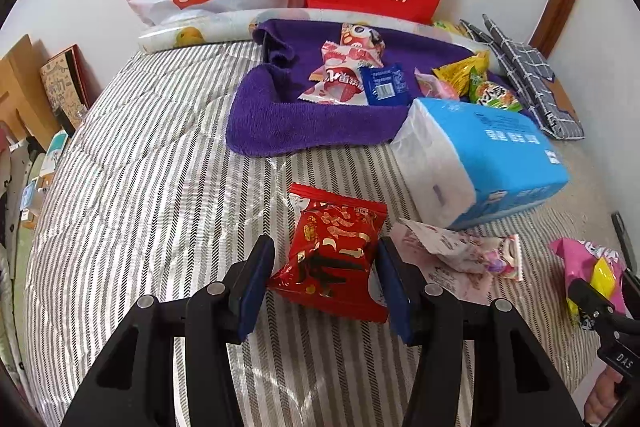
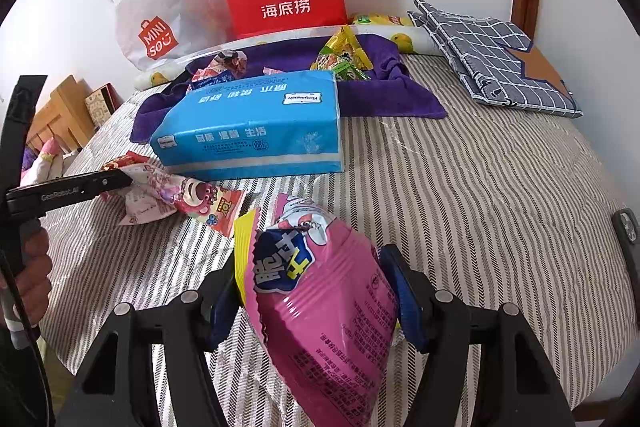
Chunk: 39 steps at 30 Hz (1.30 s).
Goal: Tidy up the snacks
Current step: 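Grasp the red gold-print snack bag with the left tool while the right tool holds the pink bag, then lift the red bag with the left tool while the right tool holds the pink bag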
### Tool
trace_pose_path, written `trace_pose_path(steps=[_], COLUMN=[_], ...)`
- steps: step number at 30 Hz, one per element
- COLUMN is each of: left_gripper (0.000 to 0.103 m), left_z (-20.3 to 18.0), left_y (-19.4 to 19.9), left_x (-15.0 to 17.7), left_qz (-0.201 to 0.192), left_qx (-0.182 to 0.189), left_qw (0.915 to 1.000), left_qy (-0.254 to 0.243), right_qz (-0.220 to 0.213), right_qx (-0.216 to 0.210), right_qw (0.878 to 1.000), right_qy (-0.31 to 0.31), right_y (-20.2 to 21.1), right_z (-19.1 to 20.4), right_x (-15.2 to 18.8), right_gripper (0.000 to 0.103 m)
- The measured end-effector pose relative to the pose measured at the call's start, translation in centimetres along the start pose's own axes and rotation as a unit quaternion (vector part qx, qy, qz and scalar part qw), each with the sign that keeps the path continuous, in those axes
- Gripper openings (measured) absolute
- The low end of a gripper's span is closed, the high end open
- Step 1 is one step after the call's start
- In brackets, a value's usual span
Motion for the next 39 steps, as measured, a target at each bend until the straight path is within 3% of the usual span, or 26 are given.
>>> trace_pose_path(steps=[39], left_gripper=[0.052], left_z=[-3.1], left_y=[6.0], left_x=[0.3], left_qz=[-0.033], left_qx=[0.063], left_qw=[0.9974], left_qy=[-0.006], right_qz=[-0.047], right_qx=[0.025], right_qw=[0.998], right_qy=[-0.026], right_y=[5.0], right_z=[-0.3], right_x=[-3.6], right_gripper=[0.064])
Point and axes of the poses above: each gripper's, at about its wrist camera, not at the fingertips, and y roughly against the way its jaws point, z to its left, x to its underside, the point moved 10 cm from there along -y, roughly the way its jaws point, and after that the axes turned 10 degrees about y, right-handed, at the moved point
